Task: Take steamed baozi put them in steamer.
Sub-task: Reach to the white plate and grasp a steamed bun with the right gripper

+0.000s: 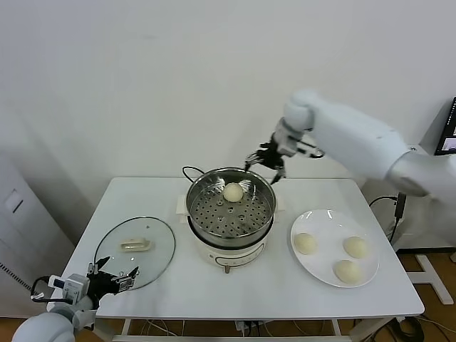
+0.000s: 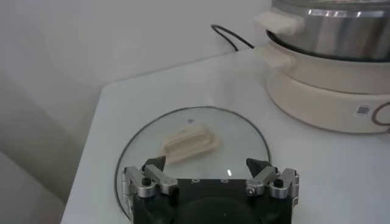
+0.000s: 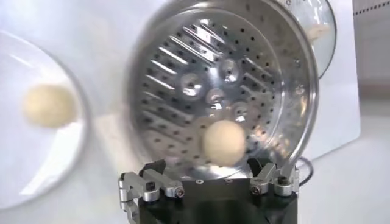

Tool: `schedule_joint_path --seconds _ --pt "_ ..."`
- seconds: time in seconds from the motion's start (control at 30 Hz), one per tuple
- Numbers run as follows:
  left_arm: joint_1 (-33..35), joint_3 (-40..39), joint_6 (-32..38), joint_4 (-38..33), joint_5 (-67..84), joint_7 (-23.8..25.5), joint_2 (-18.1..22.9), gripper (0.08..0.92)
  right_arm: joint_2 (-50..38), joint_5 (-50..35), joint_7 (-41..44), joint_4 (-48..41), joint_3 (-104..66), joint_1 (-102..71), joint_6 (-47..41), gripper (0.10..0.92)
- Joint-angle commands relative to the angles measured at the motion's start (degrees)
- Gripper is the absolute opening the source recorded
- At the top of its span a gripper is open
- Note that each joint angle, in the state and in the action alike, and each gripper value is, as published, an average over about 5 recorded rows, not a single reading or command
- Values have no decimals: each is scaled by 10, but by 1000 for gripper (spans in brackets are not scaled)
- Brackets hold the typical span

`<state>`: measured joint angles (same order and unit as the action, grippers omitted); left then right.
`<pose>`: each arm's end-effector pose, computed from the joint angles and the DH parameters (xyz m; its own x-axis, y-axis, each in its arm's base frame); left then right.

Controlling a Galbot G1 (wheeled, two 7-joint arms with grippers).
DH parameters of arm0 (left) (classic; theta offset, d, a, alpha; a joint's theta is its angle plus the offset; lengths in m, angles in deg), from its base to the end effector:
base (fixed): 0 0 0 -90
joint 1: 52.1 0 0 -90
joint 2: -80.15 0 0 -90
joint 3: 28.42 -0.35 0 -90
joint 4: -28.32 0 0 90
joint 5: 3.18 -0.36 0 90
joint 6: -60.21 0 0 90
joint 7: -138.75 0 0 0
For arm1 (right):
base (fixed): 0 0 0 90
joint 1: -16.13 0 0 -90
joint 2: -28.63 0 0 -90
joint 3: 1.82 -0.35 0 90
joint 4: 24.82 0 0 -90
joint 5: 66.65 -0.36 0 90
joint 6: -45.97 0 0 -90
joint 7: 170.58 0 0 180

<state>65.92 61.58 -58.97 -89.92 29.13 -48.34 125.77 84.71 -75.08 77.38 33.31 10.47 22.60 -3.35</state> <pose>0.2197 0.1257 -0.2623 -0.8187 0.1044 0.5647 0.2437 0.9536 0.1770 0.6183 -0.0535 0.0046 -0.1019 -0.2973 0.9493 -0.4295 -0.8476 -0.3116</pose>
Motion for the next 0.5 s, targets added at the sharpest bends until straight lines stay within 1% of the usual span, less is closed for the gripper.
schedule_joint_path --seconds 0.03,0.23,0.5 --pt "11 14 -1 -5 1 0 2 823 -153 -202 30 78 186 88 -350 823" --pt "17 20 0 -6 2 1 3 823 -192 -195 -17 99 152 -1 -365 823" --pt "15 19 -3 -6 2 1 5 823 -164 -164 -48 62 60 -133 -363 823"
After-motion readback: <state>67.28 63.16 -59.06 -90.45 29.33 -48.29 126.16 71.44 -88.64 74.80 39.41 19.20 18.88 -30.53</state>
